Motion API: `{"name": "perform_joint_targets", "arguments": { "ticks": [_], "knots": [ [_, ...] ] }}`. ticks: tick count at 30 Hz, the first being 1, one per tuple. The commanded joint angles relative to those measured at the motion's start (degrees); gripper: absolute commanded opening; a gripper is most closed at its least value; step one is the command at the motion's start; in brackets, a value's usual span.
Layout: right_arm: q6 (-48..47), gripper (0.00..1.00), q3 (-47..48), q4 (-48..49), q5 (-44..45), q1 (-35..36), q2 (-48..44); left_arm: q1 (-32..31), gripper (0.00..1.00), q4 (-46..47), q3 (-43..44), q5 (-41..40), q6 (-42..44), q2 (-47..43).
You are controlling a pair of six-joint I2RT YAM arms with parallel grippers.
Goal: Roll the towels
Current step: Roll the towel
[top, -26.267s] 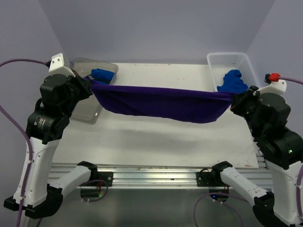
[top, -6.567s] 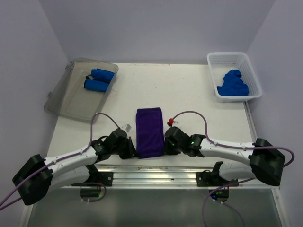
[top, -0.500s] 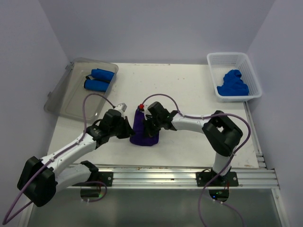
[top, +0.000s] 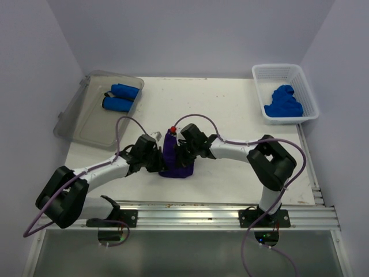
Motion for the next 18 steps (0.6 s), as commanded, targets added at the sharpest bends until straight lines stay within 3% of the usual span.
{"name": "perform_joint_targets", "arguments": {
  "ticks": [1,2,3,6,8,10,15,18],
  "knots": [
    [0.03,0.07,-1.46,-3.24,4.94,-0.26,-3.58,0.43,0.0,4.5,2.2,-0.17,1.55,1.21],
    [0.11,0.14,-1.9,-3.59,6.09,-0.18,-6.11,0.43,0.0,4.59,2.11,-0.17,1.46,1.13],
    [0.2,0.32,-3.3,-3.59,7.49,-0.09,-7.79,0.43,0.0,4.59,2.02,-0.17,1.37,1.04],
    [0.38,0.45,-7.07,-2.9,11.11,0.0,-14.28,0.43,0.0,3.98,2.11,-0.26,1.55,1.3],
    [0.47,0.47,-9.02,-2.1,13.29,0.61,-17.72,0.43,0.0,4.15,1.93,0.18,1.55,1.48],
    [0.12,0.46,-10.69,-2.19,15.75,2.27,-21.33,0.43,0.0,4.07,1.93,0.27,1.46,1.65],
    [-0.85,0.15,-10.7,-4.21,23.22,9.13,-22.31,0.43,0.0,3.89,2.02,0.18,1.46,1.57],
    [-0.33,0.11,-9.99,-3.51,22.72,11.51,-19.85,0.43,0.0,3.8,2.11,0.09,1.55,1.65]
  ]
}}
